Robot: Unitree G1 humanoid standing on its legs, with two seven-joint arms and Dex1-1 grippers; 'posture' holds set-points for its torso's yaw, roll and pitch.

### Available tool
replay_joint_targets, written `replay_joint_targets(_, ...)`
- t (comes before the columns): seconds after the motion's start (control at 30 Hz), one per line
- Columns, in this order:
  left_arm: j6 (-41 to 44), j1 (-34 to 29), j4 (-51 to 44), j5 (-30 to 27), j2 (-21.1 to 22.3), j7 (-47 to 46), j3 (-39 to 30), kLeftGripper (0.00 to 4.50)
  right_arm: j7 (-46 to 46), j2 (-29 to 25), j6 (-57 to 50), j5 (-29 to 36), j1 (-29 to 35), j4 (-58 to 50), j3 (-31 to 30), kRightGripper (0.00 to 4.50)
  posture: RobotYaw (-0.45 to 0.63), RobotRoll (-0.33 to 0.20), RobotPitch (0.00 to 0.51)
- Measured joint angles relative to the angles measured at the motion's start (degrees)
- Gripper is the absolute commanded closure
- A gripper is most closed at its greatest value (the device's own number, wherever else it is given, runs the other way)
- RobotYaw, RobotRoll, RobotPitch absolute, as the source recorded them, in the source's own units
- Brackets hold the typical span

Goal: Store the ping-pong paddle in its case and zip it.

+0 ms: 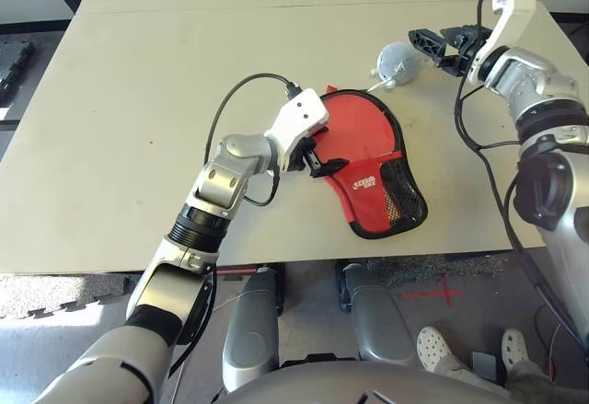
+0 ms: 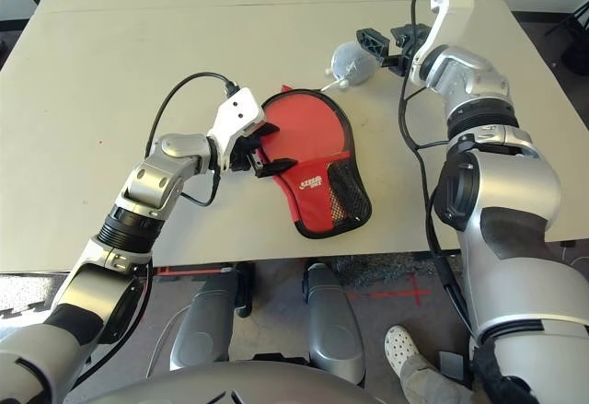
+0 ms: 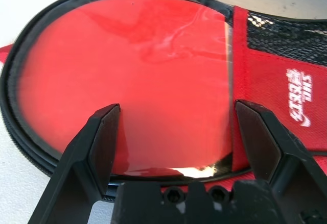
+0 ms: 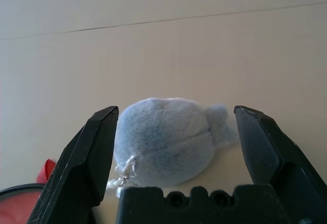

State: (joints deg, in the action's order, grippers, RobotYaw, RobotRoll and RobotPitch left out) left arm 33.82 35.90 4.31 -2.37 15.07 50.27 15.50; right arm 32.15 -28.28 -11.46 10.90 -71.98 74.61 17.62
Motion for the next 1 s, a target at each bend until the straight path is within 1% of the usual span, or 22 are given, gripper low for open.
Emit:
replay_joint_targets(0.27, 3.5, -0.8, -3.7, -0.6, 1.0, -0.4, 1.0, 0.02, -6.9, 1.6, -2.2, 2.1, 0.0, 1.0, 4.9, 0.0, -0.02, 0.0, 0.27)
replay_joint_targets(0.53, 6.6, -1.9, -7.1, -2.0, 1.5, -1.1, 1.6, 0.02, -11.5, 5.8, -4.0, 4.7, 0.0, 1.9, 9.8, 0.0, 0.02, 0.0, 0.292)
replay_joint_targets(0.7, 8.8, -2.7, -10.0, -2.3, 1.7, -2.1, 2.1, 0.02, -13.7, 8.9, -4.1, 5.6, 0.0, 2.0, 11.3, 0.0, 0.04, 0.0, 0.298)
replay_joint_targets(0.8, 9.7, -3.0, -11.0, -2.6, 1.9, -2.6, 2.3, 0.02, -15.5, 9.7, -4.1, 6.0, 0.0, 2.0, 12.5, 0.0, 0.06, 0.0, 0.303)
replay_joint_targets(1.0, 11.8, -3.4, -13.2, -3.6, 2.0, -4.0, 2.3, 0.02, -19.2, 11.5, -3.6, 5.9, 0.0, 2.0, 12.6, 0.0, 0.07, 0.0, 0.308)
